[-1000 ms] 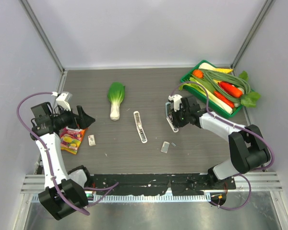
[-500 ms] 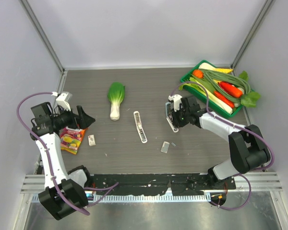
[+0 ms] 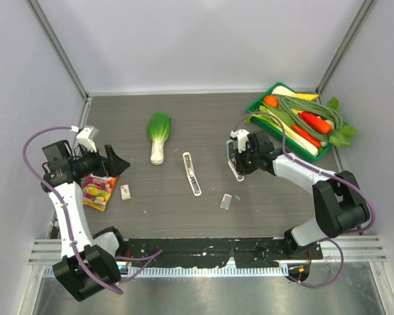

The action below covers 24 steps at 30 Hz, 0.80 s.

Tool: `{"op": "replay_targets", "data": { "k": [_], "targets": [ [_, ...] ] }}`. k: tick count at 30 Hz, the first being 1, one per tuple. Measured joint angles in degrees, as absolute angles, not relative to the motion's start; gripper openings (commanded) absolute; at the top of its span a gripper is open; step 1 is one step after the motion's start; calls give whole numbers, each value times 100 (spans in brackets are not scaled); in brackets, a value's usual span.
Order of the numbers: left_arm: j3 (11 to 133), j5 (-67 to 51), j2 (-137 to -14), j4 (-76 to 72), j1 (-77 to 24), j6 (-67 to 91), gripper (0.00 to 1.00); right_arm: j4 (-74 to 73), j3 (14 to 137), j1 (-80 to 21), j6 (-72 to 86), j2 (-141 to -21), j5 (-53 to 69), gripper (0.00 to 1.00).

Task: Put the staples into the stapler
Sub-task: Install the staple into the stapler.

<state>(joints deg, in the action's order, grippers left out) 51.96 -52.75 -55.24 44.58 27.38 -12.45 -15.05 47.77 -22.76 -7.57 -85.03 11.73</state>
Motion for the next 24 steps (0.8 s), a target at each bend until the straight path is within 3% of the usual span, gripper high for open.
{"op": "replay_targets", "data": {
  "k": [24],
  "targets": [
    [5192, -5315, -5524, 4460, 2753, -1247, 100, -1529, 4777, -2292, -757, -8554, 1197, 15]
  ]
}}
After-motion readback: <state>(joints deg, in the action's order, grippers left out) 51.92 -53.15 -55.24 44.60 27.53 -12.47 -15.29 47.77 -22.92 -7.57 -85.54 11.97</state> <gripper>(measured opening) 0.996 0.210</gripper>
